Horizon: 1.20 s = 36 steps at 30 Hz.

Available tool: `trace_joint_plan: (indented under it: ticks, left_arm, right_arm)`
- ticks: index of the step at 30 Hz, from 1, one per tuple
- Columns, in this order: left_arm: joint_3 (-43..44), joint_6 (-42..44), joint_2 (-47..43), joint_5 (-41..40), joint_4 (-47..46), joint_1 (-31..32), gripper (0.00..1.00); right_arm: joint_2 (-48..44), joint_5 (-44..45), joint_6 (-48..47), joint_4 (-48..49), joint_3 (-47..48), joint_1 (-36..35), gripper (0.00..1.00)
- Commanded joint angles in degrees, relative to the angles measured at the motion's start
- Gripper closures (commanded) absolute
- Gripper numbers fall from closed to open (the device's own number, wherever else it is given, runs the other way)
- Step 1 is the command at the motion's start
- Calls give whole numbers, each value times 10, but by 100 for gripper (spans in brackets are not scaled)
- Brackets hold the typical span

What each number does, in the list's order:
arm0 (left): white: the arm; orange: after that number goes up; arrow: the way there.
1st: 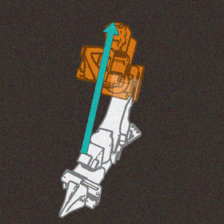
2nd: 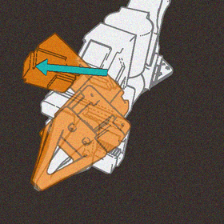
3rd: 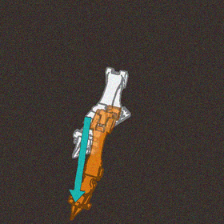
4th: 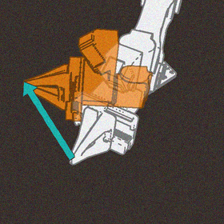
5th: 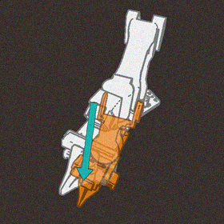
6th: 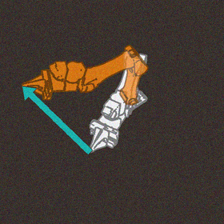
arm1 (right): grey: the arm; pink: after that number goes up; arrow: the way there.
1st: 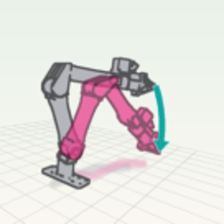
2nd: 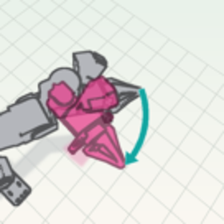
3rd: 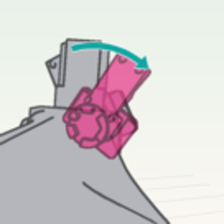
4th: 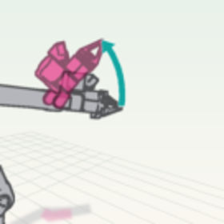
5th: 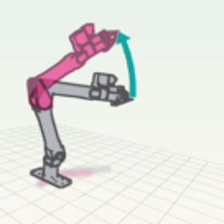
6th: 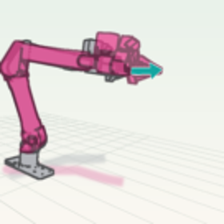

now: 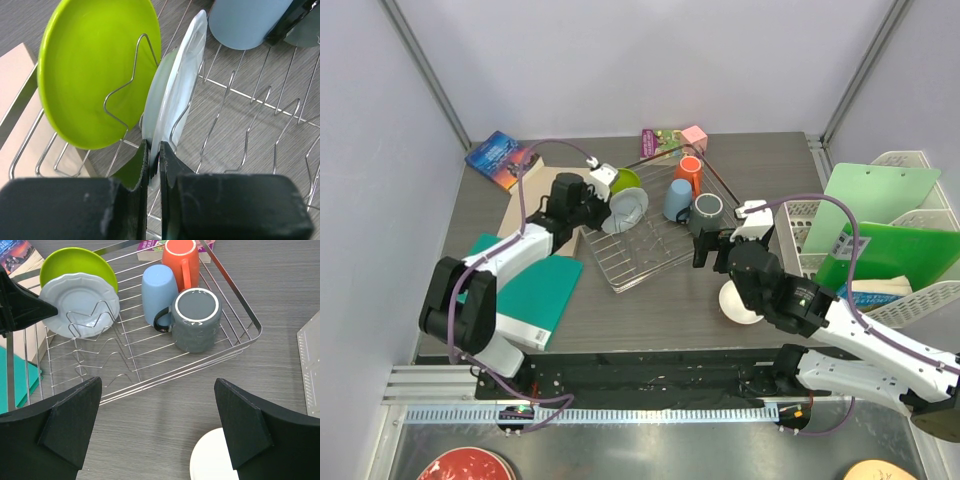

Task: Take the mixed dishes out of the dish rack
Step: Pick up the plate from the dish rack.

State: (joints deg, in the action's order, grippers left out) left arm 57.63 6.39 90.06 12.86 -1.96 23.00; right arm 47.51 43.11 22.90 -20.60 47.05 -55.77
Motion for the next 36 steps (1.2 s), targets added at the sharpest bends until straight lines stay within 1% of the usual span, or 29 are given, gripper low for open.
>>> trace_joint_plan:
  ticks: [1, 7, 13, 17, 19, 20, 22, 23, 24, 25, 26, 27, 28, 29, 30, 31, 32, 34, 35, 36]
  left_arm:
    - [-3, -22, -58, -26, -52, 13, 100]
    - [27, -39, -91, -19, -53, 18, 100]
    - [62, -26, -120, -23, -40, 26, 100]
    - [91, -32, -157, -41, -25, 38, 100]
    - [115, -51, -168, -78, -2, 44, 100]
    - [128, -88, -172, -86, 17, 45, 100]
    - [166, -118, -181, -95, 81, 45, 100]
    - [179, -160, -183, -102, 104, 45, 100]
    - [196, -181, -183, -102, 128, 45, 100]
    - [230, -197, -180, -91, 163, 45, 100]
    - [251, -216, -176, -87, 223, 45, 100]
    - [268, -259, -165, -77, 257, 45, 100]
    - [289, -276, -161, -27, 279, 45, 100]
    - [290, -298, -159, 3, 308, 45, 100]
    - [286, -339, -160, 35, 310, 46, 100]
    - [271, -366, -174, 60, 306, 53, 100]
    - [234, -386, -185, 93, 297, 59, 100]
    - [193, -424, -223, 108, 273, 77, 100]
    - [154, -436, -234, 105, 267, 102, 100]
    - [136, -449, -249, 104, 257, 114, 100]
  right_arm:
    - [0, 2, 12, 24, 2, 0, 0]
    - [0, -1, 13, 24, 2, 0, 0]
    - [0, -2, 15, 24, 3, 0, 0]
    - [0, 2, 13, 22, 5, 0, 0]
    - [-2, 10, 11, 23, 8, 0, 0]
    - [-6, 15, 10, 22, 11, 0, 0]
    - [-11, 29, 4, 22, 16, 0, 1]
    - [-18, 35, 1, 22, 21, 0, 0]
    - [-22, 38, -2, 22, 23, 0, 0]
    - [-26, 50, -3, 22, 25, 0, 0]
    - [-29, 56, -8, 21, 31, 0, 0]
    - [-39, 62, -13, 22, 35, 0, 0]
    - [-44, 72, -15, 22, 38, 0, 0]
    - [-49, 78, -22, 21, 45, 0, 0]
    - [-59, 83, -26, 22, 50, 0, 0]
    - [-64, 87, -30, 22, 52, 0, 0]
    - [-69, 95, -33, 22, 59, 0, 0]
    - [-81, 102, -43, 22, 63, 0, 0]
    - [-84, 106, -44, 21, 67, 0, 0]
    - [-87, 108, -45, 21, 67, 0, 0]
